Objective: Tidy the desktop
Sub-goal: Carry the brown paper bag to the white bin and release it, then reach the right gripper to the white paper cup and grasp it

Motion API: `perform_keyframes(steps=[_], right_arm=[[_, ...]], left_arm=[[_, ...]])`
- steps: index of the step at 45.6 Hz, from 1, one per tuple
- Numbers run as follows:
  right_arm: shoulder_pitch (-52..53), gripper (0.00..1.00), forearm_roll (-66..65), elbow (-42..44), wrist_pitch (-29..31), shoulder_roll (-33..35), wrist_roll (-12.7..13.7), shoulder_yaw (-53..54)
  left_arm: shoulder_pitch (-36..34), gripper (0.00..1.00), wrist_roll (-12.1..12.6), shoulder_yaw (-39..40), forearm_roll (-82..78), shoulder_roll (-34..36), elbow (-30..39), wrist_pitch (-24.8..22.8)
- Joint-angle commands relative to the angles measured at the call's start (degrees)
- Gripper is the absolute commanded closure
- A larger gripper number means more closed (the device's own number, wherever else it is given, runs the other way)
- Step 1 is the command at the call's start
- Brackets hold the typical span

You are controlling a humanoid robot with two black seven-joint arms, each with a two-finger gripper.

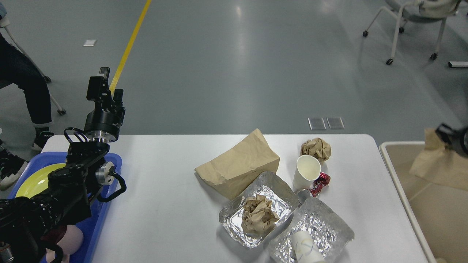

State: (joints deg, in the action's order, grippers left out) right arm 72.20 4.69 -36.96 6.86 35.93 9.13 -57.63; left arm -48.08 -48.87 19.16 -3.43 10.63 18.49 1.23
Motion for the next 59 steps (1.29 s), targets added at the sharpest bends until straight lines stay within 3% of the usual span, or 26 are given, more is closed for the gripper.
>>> perform_keyframes(steps=[1, 2, 3, 32, 37, 46, 52, 59], right_arm=[[-6.97, 0.34, 0.05, 3.82, -3.60, -0.68, -0.08, 0.59], [-7.50, 0.12, 0.05, 4.52, -4.65, -0.86, -0.08, 0.59], [-8.03, 0.00, 0.05, 5.13, -5.71, -1.21, -0.08, 0.59], [-8.57, 0.00, 0.14, 4.88, -7.39, -6.40, -0.08, 0.50], [-4.00, 0.00, 0.14, 3.83, -6.95, -6.75, 0.01, 0.06], [11.64, 0.00, 0.05, -8.47, -3.88, -8.85, 0.01, -3.89], [19.73, 0.00, 0.05, -15.15, 1.73, -11.23, -0.08, -6.53], [28.60, 0.00, 0.05, -17.53, 17.98, -14.39, -0.25, -6.45]], left_arm=[[0.00, 0.03, 0.00, 0.00, 0.00, 0.00, 0.05, 0.00], [0.00, 0.03, 0.00, 0.00, 0.00, 0.00, -0.03, 0.00], [0.00, 0.03, 0.00, 0.00, 0.00, 0.00, -0.03, 0.00], [0.00, 0.03, 0.00, 0.00, 0.00, 0.00, -0.03, 0.00], [0.00, 0.03, 0.00, 0.00, 0.00, 0.00, -0.03, 0.00], [0.00, 0.03, 0.00, 0.00, 0.00, 0.00, -0.03, 0.00], [0.00, 0.03, 0.00, 0.00, 0.00, 0.00, 0.05, 0.00], [0.00, 0.03, 0.00, 0.00, 0.00, 0.00, -0.03, 0.00]])
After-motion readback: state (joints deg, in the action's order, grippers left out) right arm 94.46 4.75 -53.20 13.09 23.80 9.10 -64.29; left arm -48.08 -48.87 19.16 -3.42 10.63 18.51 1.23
